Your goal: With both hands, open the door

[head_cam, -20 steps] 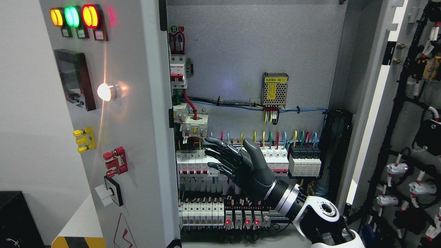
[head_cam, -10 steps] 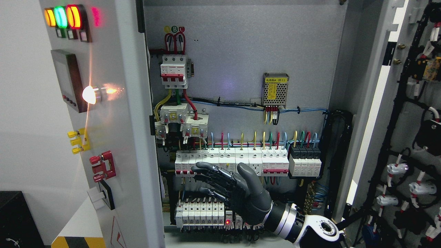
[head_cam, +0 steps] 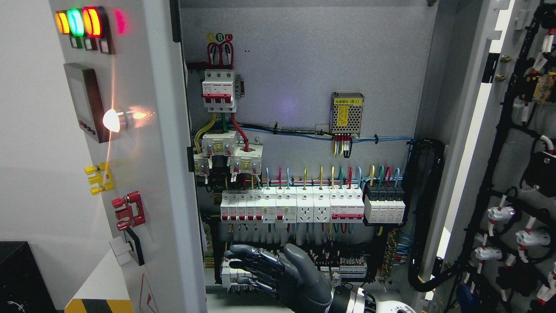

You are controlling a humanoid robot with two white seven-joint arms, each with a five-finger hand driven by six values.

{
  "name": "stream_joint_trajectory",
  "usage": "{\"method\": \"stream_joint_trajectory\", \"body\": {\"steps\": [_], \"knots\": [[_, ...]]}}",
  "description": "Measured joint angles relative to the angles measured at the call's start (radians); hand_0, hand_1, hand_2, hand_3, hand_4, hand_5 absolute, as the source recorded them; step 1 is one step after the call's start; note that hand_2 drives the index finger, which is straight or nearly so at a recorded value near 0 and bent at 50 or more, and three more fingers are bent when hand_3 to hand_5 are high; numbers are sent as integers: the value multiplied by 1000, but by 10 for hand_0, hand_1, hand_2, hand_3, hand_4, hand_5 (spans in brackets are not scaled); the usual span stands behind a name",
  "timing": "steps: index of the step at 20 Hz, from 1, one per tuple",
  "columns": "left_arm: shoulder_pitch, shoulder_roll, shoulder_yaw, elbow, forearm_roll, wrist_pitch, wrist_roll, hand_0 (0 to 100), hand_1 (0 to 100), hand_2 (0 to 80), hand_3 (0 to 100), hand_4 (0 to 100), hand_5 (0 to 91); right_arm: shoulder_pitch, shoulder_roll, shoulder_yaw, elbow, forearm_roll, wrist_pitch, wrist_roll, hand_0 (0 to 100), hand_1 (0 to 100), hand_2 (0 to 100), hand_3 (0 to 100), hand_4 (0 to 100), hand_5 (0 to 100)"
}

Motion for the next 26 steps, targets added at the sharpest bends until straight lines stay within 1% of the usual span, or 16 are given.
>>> {"method": "stream_joint_trajectory", "body": {"steps": [8,12,18,23,26], "knots": [[0,0,0,0,0,0,0,0,0,0,0,0,0,39,-16,81,-48,-15,5,0,0,0,0,0,0,0],[0,0,0,0,0,0,0,0,0,0,0,0,0,43,-10,112,-61,-35,40,0,0,0,0,0,0,0],[0,0,0,0,0,0,0,0,0,0,0,0,0,45,18,152,-71,-45,58,1,0,0,0,0,0,0],[0,0,0,0,0,0,0,0,0,0,0,0,0,34,54,175,-66,-48,83,2,0,0,0,0,0,0],[0,0,0,0,0,0,0,0,0,0,0,0,0,28,80,186,-60,-47,90,2,0,0,0,0,0,0]]}}
